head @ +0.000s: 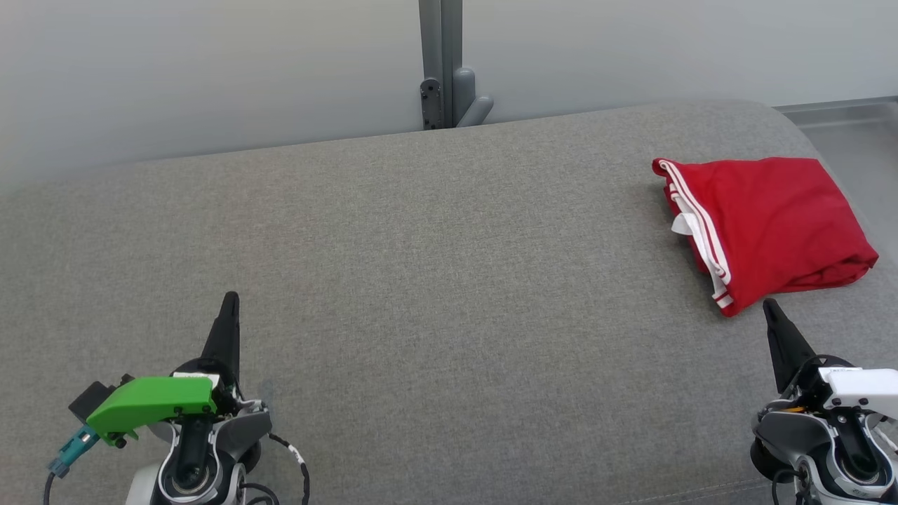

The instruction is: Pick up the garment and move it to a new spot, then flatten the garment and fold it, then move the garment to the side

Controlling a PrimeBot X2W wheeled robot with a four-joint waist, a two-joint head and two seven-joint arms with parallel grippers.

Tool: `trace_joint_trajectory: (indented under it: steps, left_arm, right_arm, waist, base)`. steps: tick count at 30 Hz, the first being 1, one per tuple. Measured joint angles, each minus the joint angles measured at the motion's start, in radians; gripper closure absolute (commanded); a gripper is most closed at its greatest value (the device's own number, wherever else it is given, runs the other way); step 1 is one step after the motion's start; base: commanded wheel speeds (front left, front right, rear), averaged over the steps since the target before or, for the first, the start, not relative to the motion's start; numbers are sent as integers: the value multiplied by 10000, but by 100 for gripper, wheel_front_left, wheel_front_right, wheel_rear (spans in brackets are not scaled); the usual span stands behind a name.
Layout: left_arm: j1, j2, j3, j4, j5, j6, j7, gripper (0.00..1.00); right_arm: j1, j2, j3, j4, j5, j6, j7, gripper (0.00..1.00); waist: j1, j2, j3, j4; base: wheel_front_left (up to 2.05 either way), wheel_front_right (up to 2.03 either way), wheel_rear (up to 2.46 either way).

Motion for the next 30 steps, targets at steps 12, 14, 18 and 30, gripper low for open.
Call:
trace_joint_trajectory:
  steps: [12,14,18,30]
  left_arm:
    - [-26,0,2,0,0,0,4,100]
    - [-27,0,2,0,0,0,4,100]
    - [-27,0,2,0,0,0,4,100]
    - [-28,0,2,0,0,-2,4,100]
  right_arm:
    - [-10,2,-13,4,6,0,25,100]
    - [-10,2,-15,4,6,0,25,100]
    - [-11,4,-19,4,6,0,25,100]
    - [-12,10,-29,4,6,0,27,100]
  waist:
    - [0,0,0,0]
    - [0,0,0,0]
    - [0,0,0,0]
    - [0,0,0,0]
  base:
    - [0,0,0]
    - [0,0,0]
    - [0,0,0]
    - [0,0,0]
